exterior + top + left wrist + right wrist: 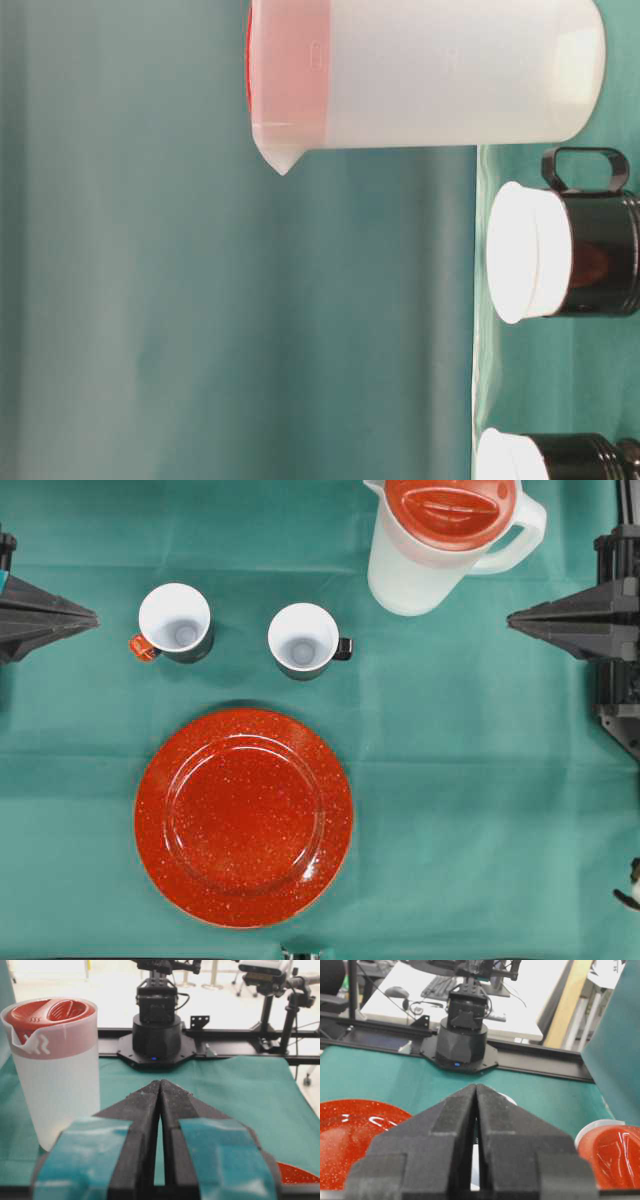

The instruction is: 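Move the right gripper to the white pitcher's handle and grasp it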

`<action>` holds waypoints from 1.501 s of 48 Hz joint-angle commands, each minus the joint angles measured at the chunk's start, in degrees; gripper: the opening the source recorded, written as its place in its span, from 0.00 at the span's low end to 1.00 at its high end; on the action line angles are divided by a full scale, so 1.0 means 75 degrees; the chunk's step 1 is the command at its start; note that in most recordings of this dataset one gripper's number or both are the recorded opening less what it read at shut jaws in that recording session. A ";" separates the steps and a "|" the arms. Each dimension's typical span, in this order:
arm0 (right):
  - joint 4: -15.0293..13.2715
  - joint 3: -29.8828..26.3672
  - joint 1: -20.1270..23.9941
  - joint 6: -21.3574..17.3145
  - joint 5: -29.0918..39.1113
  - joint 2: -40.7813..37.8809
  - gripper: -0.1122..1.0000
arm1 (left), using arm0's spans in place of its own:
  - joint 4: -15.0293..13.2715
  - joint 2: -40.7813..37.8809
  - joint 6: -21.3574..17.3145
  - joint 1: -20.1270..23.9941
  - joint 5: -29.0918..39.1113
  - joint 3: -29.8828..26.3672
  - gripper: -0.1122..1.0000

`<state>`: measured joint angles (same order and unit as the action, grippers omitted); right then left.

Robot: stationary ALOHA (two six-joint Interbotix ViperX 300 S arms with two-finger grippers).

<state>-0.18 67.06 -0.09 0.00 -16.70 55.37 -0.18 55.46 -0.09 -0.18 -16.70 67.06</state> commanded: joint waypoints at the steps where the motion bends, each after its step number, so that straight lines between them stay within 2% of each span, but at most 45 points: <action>1: 0.0059 -0.0246 -0.0059 -0.0082 0.0059 -0.0059 0.10 | -0.0023 -0.0129 -0.0070 0.0070 0.0281 -0.0445 0.12; 5: 0.0059 -0.0598 -0.0223 -0.0141 0.0750 -0.0059 0.11 | -0.0023 -0.0129 -0.0070 0.0070 0.0680 -0.0691 0.12; 12: 0.0059 -0.1406 -0.0633 -0.0492 0.3023 0.0023 0.11 | -0.0059 -0.0141 0.0000 0.0070 0.1242 -0.1020 0.12; 20: 0.0047 -0.1898 -0.1230 -0.1113 0.4875 0.0797 0.11 | -0.0105 -0.0305 0.0281 0.0082 0.1336 -0.1371 0.12; 23: 0.0047 -0.2133 -0.1547 -0.1395 0.5578 0.1219 0.14 | -0.0105 -0.0410 0.0305 0.0094 0.1395 -0.1500 0.12; 27: 0.0035 -0.2355 -0.1711 -0.1605 0.6363 0.1570 0.29 | -0.0094 -0.0539 0.0305 0.0105 0.1594 -0.1652 0.12; 34: -0.0117 -0.2285 -0.1910 -0.1723 0.7383 0.1395 0.67 | -0.0105 -0.0762 0.0305 0.0000 0.1898 -0.1898 0.12; 36: -0.0129 -0.2227 -0.1969 -0.1734 0.7547 0.1219 0.79 | -0.0105 -0.0809 0.0305 -0.0012 0.1957 -0.1957 0.12; 38: -0.0152 -0.2168 -0.2016 -0.1770 0.7711 0.1008 0.86 | -0.0105 -0.0844 0.0305 -0.0012 0.1969 -0.2016 0.12; 42: -0.0176 -0.2051 -0.2133 -0.1852 0.7934 0.0609 0.94 | -0.0094 -0.0832 0.0270 -0.0012 0.1992 -0.2074 0.12; 52: -0.0621 -0.1898 -0.2590 -0.1957 0.7863 0.0023 0.95 | -0.0082 -0.0820 0.0270 -0.0012 0.2215 -0.2086 0.12; 62: -0.1324 -0.1805 -0.3035 -0.1945 0.7605 -0.0375 0.95 | -0.0082 -0.0797 0.0281 -0.0012 0.2449 -0.2098 0.12; 66: -0.1465 -0.1805 -0.3070 -0.1875 0.7441 -0.0574 0.95 | -0.0082 -0.0762 0.0281 -0.0012 0.2508 -0.2086 0.12; 72: -0.1477 -0.1863 -0.3070 -0.1840 0.6809 -0.0949 0.95 | -0.0082 -0.0750 0.0281 -0.0012 0.2590 -0.2098 0.12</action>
<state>-11.07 54.23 -23.03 -13.89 36.91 50.01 -0.79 49.83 2.02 -0.18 2.55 52.82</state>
